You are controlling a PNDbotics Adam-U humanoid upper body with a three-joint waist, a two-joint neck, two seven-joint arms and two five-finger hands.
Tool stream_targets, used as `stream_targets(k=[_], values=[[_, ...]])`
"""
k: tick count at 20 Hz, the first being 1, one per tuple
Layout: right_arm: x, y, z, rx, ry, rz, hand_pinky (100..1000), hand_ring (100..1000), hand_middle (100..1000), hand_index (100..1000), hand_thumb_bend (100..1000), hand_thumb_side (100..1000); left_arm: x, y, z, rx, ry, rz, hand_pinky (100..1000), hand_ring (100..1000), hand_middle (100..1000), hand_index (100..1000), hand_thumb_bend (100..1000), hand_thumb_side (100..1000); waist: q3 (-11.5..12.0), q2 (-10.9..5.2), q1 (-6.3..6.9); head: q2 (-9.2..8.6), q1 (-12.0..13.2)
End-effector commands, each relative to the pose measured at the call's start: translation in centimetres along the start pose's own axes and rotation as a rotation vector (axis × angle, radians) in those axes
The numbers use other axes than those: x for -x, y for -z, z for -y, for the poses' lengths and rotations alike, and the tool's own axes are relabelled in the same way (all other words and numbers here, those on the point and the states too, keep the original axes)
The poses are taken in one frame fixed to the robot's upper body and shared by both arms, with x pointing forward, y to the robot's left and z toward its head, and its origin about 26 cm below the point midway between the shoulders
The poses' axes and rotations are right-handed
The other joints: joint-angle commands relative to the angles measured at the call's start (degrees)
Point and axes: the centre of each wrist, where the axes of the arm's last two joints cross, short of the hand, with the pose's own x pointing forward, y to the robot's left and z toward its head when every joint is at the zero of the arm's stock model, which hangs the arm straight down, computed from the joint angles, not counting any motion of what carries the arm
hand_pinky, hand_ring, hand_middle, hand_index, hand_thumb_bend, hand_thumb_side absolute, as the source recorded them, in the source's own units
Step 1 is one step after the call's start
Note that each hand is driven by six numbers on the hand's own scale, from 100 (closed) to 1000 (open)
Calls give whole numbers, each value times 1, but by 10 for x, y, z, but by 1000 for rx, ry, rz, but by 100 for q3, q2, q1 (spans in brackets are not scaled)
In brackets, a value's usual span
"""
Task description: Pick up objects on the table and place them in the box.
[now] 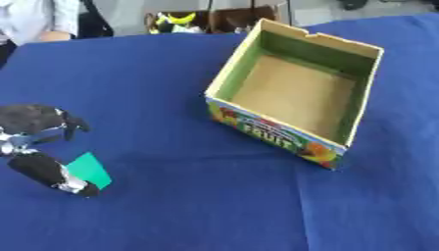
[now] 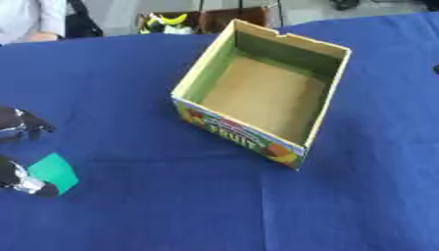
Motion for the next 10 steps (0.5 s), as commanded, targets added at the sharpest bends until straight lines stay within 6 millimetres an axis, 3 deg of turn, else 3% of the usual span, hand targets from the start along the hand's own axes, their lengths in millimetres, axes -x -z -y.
stream_targets(k=[1, 10], values=[[-4, 4, 7, 7, -14, 21, 868, 890, 755, 898, 100, 1000, 7, -2, -3, -2, -9, -56, 552, 628, 654, 882, 785, 799, 4, -103, -18, -12, 20], [-5, 5, 6, 9, -9, 27, 869, 890, 755, 899, 100, 1000, 7, 12, 10, 41, -11, -99, 525, 609, 633, 816, 768, 792, 13, -63, -46, -26, 41]])
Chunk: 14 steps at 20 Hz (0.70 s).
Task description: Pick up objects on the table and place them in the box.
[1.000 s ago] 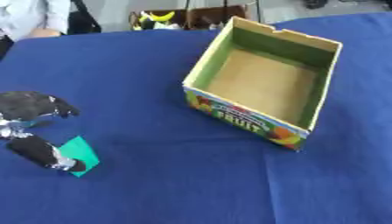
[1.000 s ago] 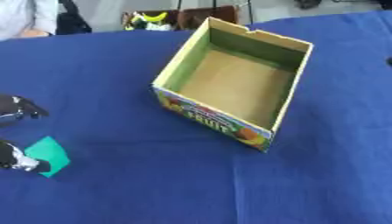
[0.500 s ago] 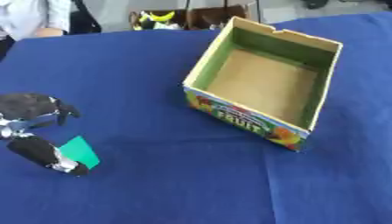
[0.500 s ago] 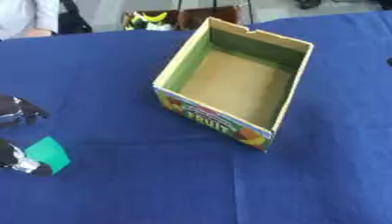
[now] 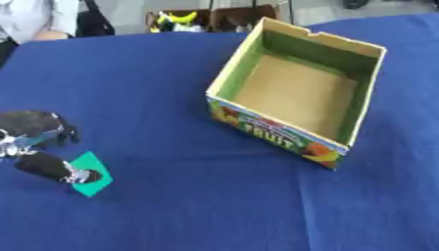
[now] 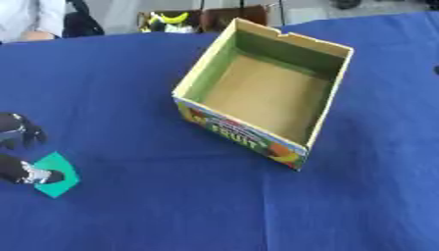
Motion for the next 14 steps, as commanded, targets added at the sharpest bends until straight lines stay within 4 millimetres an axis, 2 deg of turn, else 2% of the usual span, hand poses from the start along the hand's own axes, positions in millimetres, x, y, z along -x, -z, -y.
stream_targets(k=[1, 8, 14], values=[[-5, 5, 6, 8, -11, 28, 869, 890, 755, 899, 100, 1000, 3, 0, -2, 6, 3, -10, 523, 609, 633, 818, 776, 786, 12, -86, -17, -28, 22], [-5, 5, 6, 12, -9, 30, 869, 891, 755, 897, 100, 1000, -1, 5, 3, 34, -34, 39, 522, 619, 645, 822, 767, 765, 7, -64, -34, -54, 58], [-6, 6, 6, 13, -8, 31, 870, 892, 754, 895, 100, 1000, -2, 12, 9, 61, -59, 52, 506, 606, 630, 821, 704, 742, 4, -49, -36, -79, 74]])
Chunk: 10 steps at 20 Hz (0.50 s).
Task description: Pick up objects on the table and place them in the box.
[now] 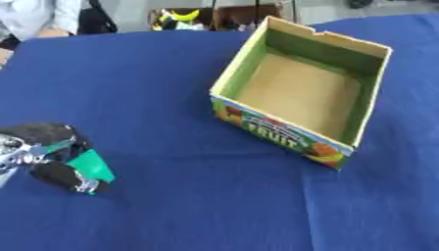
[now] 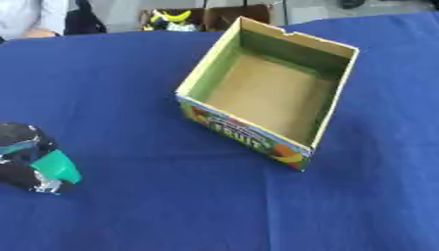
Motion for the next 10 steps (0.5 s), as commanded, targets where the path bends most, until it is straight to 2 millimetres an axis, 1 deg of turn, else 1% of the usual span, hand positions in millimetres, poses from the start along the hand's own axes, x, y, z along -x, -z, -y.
stream_targets(k=[1, 6, 10], values=[[-5, 5, 6, 11, -9, 29, 870, 892, 754, 895, 100, 1000, 3, -2, -4, 1, -3, -9, 499, 598, 622, 817, 686, 743, -3, -85, -15, -70, 24], [-6, 6, 6, 16, -9, 30, 870, 892, 754, 895, 100, 1000, 3, 0, -2, 7, 1, -14, 457, 559, 581, 791, 632, 739, -13, -76, -14, -74, 36], [-6, 5, 6, 19, -10, 30, 870, 893, 754, 896, 100, 1000, 3, 1, -2, 9, 7, -16, 409, 523, 545, 773, 514, 760, -20, -79, -11, -75, 39]])
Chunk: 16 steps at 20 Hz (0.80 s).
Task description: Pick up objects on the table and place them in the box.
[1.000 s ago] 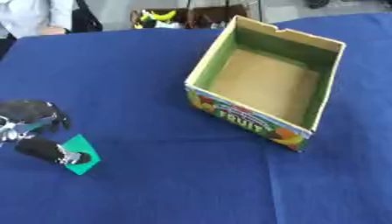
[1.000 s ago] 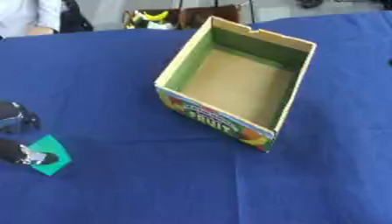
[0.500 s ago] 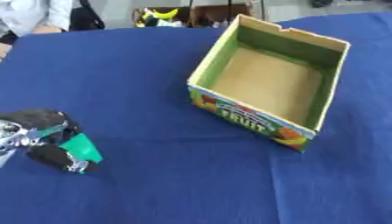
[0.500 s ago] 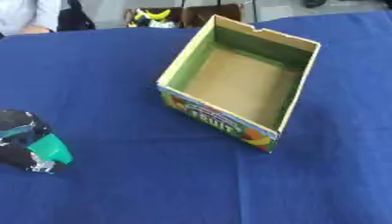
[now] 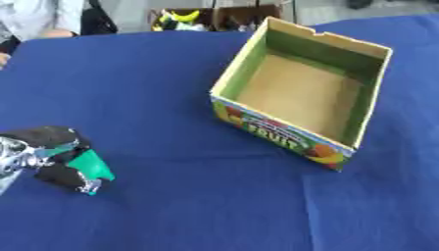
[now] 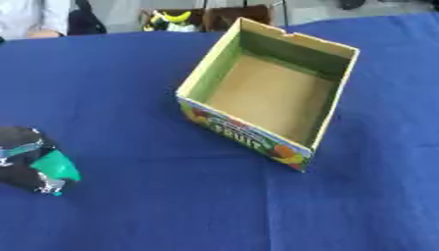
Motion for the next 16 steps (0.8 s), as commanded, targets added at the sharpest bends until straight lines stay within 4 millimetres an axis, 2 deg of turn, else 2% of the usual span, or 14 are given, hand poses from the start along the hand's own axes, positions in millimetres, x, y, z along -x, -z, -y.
stream_targets(k=[1, 2, 7, 10, 16], values=[[-5, 4, 5, 11, -10, 26, 870, 893, 754, 896, 100, 1000, 3, -2, -3, 2, 14, -16, 408, 523, 544, 772, 507, 760, 1, -90, -15, -55, 20], [-5, 4, 5, 12, -10, 26, 870, 893, 754, 896, 100, 1000, 2, -2, -4, -1, 15, -14, 398, 515, 535, 768, 458, 760, -1, -92, -14, -51, 18], [-5, 4, 5, 16, -11, 24, 871, 893, 754, 896, 100, 1000, 1, -5, -7, -15, 15, -12, 366, 493, 515, 764, 367, 737, 0, -101, -5, -33, 14], [-5, 4, 5, 18, -11, 23, 872, 893, 754, 896, 100, 1000, 1, -7, -9, -25, 10, -16, 331, 473, 495, 760, 272, 710, 4, -107, 1, -30, 6], [-4, 3, 6, 19, -13, 19, 872, 894, 754, 896, 100, 1000, 3, -12, -15, -49, 15, -39, 301, 458, 482, 754, 180, 652, 15, -139, 19, -18, -3]])
